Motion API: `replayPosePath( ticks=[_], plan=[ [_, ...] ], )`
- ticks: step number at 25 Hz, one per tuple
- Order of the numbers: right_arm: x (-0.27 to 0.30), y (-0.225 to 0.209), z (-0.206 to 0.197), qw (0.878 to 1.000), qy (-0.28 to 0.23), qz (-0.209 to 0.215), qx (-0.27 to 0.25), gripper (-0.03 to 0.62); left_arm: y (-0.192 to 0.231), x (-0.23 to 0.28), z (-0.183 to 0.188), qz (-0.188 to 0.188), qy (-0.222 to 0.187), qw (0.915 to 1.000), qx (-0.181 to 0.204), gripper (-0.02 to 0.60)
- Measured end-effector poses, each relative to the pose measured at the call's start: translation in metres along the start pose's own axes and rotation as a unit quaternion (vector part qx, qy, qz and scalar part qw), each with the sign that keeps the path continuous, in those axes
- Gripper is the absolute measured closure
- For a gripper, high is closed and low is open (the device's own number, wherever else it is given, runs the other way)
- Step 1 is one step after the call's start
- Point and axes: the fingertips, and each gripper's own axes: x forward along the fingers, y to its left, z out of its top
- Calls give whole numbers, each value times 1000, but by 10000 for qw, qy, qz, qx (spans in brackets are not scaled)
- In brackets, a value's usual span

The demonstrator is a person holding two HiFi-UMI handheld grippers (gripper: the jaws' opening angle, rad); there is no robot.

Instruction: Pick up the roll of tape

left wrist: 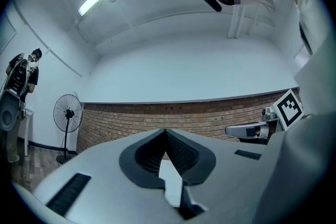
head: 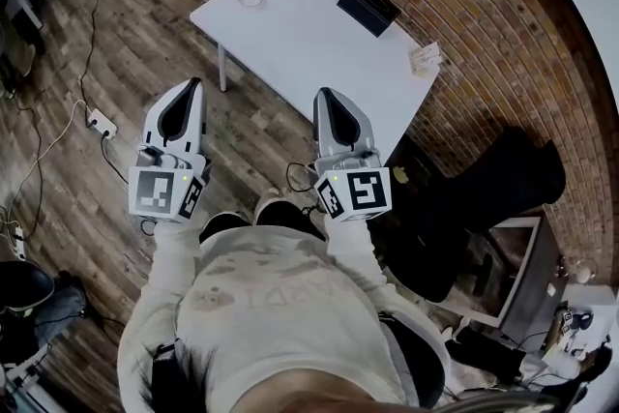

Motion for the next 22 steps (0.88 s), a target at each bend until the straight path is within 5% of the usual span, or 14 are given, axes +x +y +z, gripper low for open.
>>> replayPosePath(
  ticks=[22],
  plan=[
    [187,-67,-21,9983,-157,529,171,583,86,156,-16,231,-98,9996,144,575]
  ],
)
